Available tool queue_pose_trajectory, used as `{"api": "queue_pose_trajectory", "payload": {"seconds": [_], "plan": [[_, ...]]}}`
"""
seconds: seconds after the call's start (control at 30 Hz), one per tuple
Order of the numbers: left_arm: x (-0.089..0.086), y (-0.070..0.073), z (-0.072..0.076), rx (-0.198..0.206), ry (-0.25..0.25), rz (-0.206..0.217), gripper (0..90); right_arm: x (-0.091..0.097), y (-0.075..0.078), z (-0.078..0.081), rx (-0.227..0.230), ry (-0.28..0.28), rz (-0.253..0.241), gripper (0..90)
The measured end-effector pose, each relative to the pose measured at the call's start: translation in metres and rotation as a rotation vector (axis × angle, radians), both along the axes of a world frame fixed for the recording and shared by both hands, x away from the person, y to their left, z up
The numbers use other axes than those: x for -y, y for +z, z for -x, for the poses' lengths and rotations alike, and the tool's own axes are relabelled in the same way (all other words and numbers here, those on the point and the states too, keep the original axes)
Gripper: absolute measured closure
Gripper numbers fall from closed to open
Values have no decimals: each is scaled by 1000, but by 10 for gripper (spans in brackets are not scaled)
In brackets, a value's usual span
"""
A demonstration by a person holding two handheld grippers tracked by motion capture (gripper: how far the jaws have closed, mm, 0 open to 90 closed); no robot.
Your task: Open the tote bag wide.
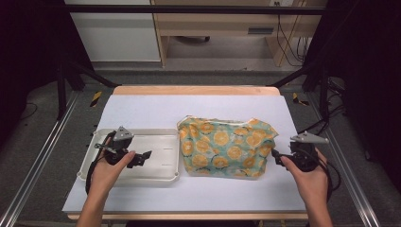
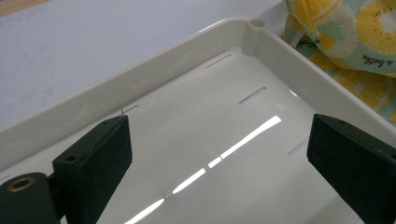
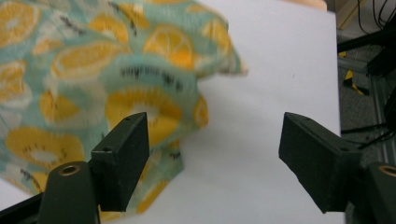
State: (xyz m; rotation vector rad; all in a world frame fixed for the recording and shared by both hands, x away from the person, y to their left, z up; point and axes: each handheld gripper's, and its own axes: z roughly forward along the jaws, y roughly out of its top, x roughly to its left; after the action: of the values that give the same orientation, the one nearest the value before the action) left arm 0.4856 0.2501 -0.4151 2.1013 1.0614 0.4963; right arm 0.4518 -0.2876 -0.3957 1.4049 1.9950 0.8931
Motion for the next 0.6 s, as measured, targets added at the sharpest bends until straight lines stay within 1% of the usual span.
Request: {"api": "queue_pose_trajectory", "payload": {"seconds": [0.03,0.07,0.1,0.13,0.17,0.2,0.23,0.27,0.3,0.33,0.37,0.4,0.43,0.47,0.5,0.53,0.57,0.6], "plan": [[-1,0,0,-1,0,4,66,-1,6,-5,1,7,3,257],[-1,0,0,-1,0,4,66,-1,6,-5,1,7,3,257],[-1,-1,-1,-3,-2,1,66,-4,17,-18,-7,29,-6,256],[-1,-1,-1,-3,-2,1,65,-4,17,-18,-7,29,-6,256],[-2,-1,-1,-5,-6,-6,65,-8,25,-33,-4,56,15,245],[-2,-1,-1,-5,-6,-6,65,-8,25,-33,-4,56,15,245],[-1,-2,-1,-3,-2,-2,65,-10,28,-41,-10,71,29,237],[-1,-2,-1,-3,-3,-2,65,-13,30,-49,-13,77,30,229],[-2,-1,-1,-5,-7,-4,65,-15,31,-58,-25,85,26,217],[-2,-1,-1,-4,-9,-5,65,-17,31,-66,-36,98,21,197],[-3,0,-1,2,-8,2,66,-20,29,-82,-71,123,1,156],[-3,0,-1,2,-8,2,66,-20,29,-82,-71,123,1,156],[-3,1,-1,5,-12,1,66,-24,25,-93,-102,137,4,137],[-3,1,-1,5,-12,1,66,-24,25,-93,-102,137,4,137],[-3,2,0,6,-13,8,66,-28,21,-102,-131,139,11,116],[-4,3,0,9,-18,8,66,-28,21,-102,-131,139,11,116],[-5,5,1,13,-24,7,67,-31,15,-107,-177,145,-1,99],[-5,5,1,13,-24,7,67,-31,15,-107,-177,145,-1,99]]}}
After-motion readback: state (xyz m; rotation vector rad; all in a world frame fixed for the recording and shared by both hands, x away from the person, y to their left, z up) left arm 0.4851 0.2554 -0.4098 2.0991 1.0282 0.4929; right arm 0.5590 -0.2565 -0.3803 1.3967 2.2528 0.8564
